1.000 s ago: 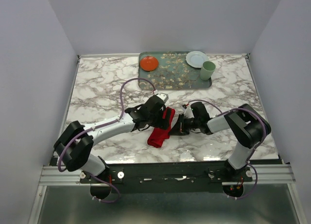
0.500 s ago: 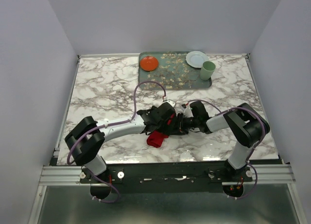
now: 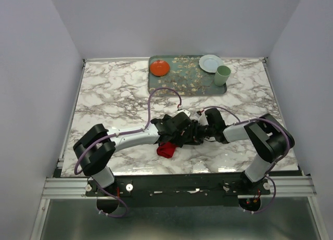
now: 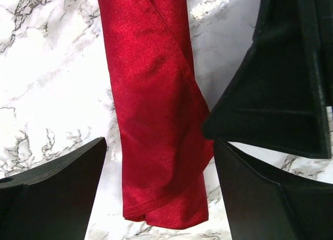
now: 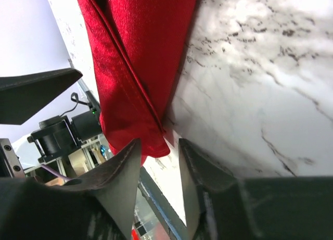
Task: Fold the napkin, place the utensils inside, and roll it up
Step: Roll the napkin with the utensil
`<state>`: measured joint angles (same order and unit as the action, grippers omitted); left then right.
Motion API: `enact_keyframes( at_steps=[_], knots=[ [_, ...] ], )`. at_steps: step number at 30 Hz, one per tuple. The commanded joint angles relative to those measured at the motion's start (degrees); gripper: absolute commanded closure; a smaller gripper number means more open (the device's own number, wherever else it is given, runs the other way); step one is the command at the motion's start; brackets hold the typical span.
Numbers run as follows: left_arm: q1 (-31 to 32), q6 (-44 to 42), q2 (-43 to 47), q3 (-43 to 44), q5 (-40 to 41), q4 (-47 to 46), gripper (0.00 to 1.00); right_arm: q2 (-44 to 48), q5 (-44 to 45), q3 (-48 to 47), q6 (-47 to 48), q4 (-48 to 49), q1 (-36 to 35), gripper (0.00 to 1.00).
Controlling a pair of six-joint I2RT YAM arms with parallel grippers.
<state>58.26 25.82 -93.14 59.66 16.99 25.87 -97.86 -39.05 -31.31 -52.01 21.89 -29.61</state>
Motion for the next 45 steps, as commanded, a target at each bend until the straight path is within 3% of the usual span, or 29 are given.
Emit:
enact_keyframes(
  at_steps=[1, 11, 21, 33, 45],
  knots=[
    [0.4, -0.5, -2.1, 2.0, 0.3, 0.6, 0.08, 1.2, 5.3, 3.5, 1.8, -5.7, 0.2, 0.53],
    [0.4, -0.8, -4.7, 1.9, 0.1, 0.1, 0.07, 10.7, 6.3, 10.0, 6.3, -10.6, 11.3, 0.51],
    [0.5, -0.8, -8.0, 1.2, 4.2, -0.6, 0.09, 15.2, 4.9, 9.9, 6.9, -11.7, 11.9, 0.5],
    [-0.2, 2.2, -8.4, -1.2, 11.1, 1.0, 0.22, 15.3, 3.5, 8.8, 7.5, -11.6, 11.9, 0.5],
    [-8.3, 4.5, -6.4, -5.1, 10.7, 1.2, 0.45, 14.2, 1.3, 6.6, 9.0, -11.9, 11.9, 0.5]
  ],
)
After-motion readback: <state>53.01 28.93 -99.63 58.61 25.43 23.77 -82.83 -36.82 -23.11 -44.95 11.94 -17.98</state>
